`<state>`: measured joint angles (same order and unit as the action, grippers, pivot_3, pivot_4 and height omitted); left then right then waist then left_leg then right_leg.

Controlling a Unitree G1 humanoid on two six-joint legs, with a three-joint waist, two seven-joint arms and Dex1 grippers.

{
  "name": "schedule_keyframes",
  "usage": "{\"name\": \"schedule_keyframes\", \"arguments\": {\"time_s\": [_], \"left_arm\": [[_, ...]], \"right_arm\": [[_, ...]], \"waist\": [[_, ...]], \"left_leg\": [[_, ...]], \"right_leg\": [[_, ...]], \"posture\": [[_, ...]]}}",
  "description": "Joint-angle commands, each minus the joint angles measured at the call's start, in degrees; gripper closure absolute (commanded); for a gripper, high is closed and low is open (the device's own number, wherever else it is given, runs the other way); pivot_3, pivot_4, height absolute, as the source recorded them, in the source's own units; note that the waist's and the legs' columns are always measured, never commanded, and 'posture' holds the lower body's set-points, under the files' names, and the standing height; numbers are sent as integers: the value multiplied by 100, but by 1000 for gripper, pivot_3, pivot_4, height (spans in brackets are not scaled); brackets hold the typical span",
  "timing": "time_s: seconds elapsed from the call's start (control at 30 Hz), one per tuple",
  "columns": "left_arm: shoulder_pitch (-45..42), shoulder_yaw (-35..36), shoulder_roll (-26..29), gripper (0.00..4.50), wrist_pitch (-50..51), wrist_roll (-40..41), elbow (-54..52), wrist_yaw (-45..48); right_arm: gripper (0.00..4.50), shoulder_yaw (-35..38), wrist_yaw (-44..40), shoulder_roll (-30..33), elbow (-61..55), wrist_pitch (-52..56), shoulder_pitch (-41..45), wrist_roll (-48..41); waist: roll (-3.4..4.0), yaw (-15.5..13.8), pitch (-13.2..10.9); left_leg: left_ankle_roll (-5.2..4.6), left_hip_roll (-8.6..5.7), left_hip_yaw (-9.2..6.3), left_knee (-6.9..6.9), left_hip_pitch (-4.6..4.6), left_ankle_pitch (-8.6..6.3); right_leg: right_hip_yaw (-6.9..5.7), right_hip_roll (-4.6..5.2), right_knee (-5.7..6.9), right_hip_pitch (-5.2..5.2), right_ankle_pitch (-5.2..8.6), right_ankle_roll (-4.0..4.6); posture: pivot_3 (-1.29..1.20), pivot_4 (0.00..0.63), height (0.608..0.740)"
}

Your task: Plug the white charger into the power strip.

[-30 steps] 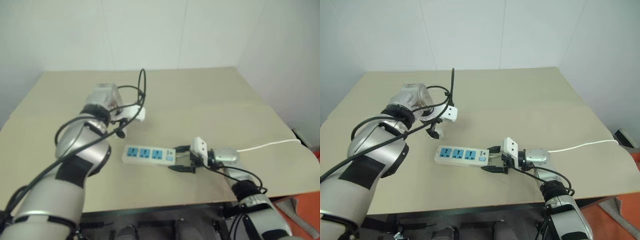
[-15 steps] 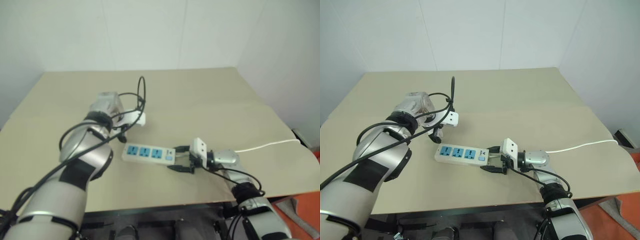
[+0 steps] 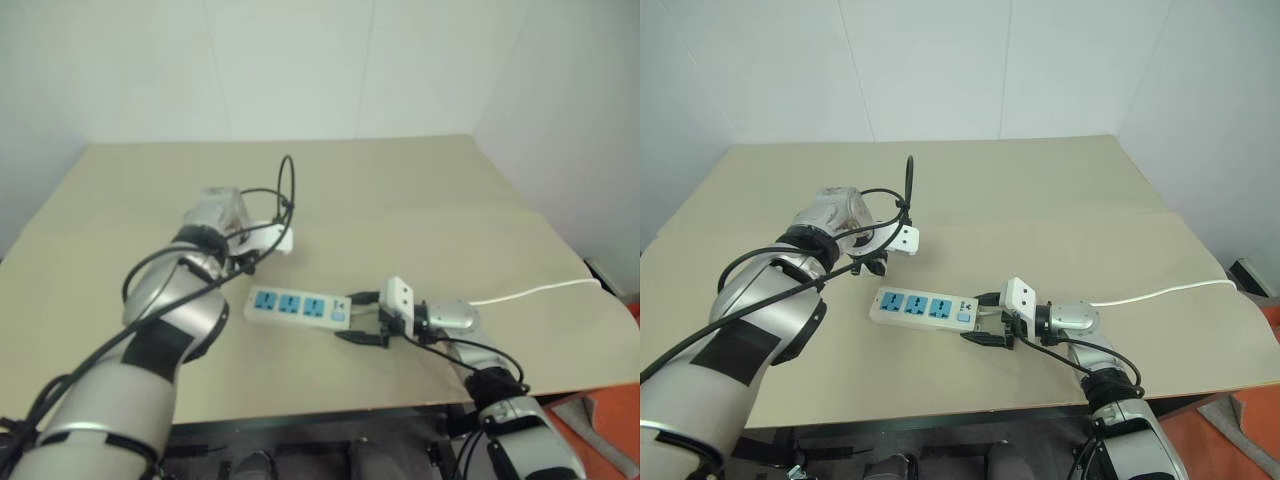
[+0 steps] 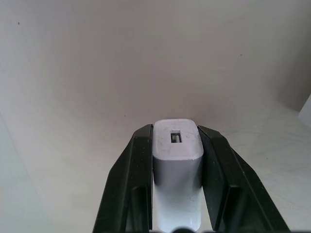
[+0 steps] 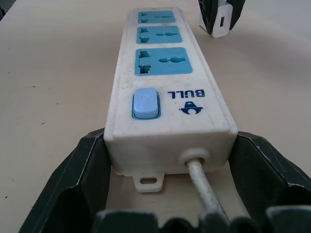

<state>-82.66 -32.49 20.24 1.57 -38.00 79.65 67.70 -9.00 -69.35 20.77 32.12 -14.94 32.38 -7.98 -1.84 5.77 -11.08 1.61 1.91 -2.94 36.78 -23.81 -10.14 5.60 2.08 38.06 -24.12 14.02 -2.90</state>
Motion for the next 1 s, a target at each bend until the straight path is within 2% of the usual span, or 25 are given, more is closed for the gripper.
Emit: {"name": "schedule_keyframes", "arguments": {"time_s": [0.03, 0.13, 0.3, 0.47, 0.57, 0.63, 0.7, 0.83, 1.0], "left_arm": [[-187, 189, 3, 3485, -138, 140, -47, 16], [-417, 517, 61, 3485, -315, 444, -119, 186], [-940, 1481, 423, 3485, -573, 1388, -321, 938], [-951, 2639, 837, 3485, 206, 3112, -709, 2392], [-118, 2669, 1204, 3485, 951, 4820, -1903, 2480], [776, 2638, 1563, 3485, 1558, 5971, -2986, 2480], [1481, 2741, 1803, 3485, 2286, 6768, -3693, 2480], [2345, 2835, 2022, 3485, 2779, 7399, -4480, 2480], [2983, 2735, 1866, 3485, 2659, 7435, -4892, 2480]], "right_arm": [[1074, -104, 45, 13, 87, -22, 69, 139], [1074, -103, 17, -14, 281, -73, 206, 147], [1074, -135, -280, -70, 818, -238, 562, 90], [1074, -104, -704, -135, 1470, -403, 1040, 41], [1074, -130, -963, -191, 1820, -420, 1297, 62], [1074, -137, -1033, -250, 2083, -498, 1417, 113], [1074, -100, -1000, -347, 2330, -491, 1494, 132], [1074, -77, -1077, -398, 2563, -686, 1513, 203], [1074, -32, -1050, -392, 2690, -866, 1533, 281]], "waist": [[0, -1, 0], [0, 0, 0], [-1, 23, -1], [0, 79, -1], [2, 125, -1], [4, 172, -1], [4, 211, -1], [0, 154, -1], [-1, 130, -1]], "left_leg": [[0, 0, 0, 0, 0, 0], [0, 0, 0, 0, 0, 0], [1, 1, 0, 0, -2, 1], [1, 1, 3, -2, 1, 1], [2, 2, -1, -1, 5, 1], [1, 6, 2, -2, 10, 1], [1, 8, -1, -2, 14, 1], [4, 6, -16, 10, 13, 3], [6, 5, -11, 7, 63, 3]], "right_leg": [[0, 0, 0, 0, 0, 0], [0, 0, 1, 0, 0, 0], [-1, 0, -1, -3, -2, -1], [0, 1, 0, -1, -1, -2], [-1, 1, 6, 4, -1, -2], [4, 2, 12, 3, -3, 1], [4, 2, 29, -3, -11, 15], [-10, 1, 51, -2, -24, 38], [-9, 1, 43, 46, 0, 9]], "posture": [[0, 150, 740], [0, 150, 740], [0, 150, 740], [0, 150, 740], [0, 150, 740], [0, 150, 740], [0, 150, 740], [0, 150, 740], [0, 150, 740]]}}
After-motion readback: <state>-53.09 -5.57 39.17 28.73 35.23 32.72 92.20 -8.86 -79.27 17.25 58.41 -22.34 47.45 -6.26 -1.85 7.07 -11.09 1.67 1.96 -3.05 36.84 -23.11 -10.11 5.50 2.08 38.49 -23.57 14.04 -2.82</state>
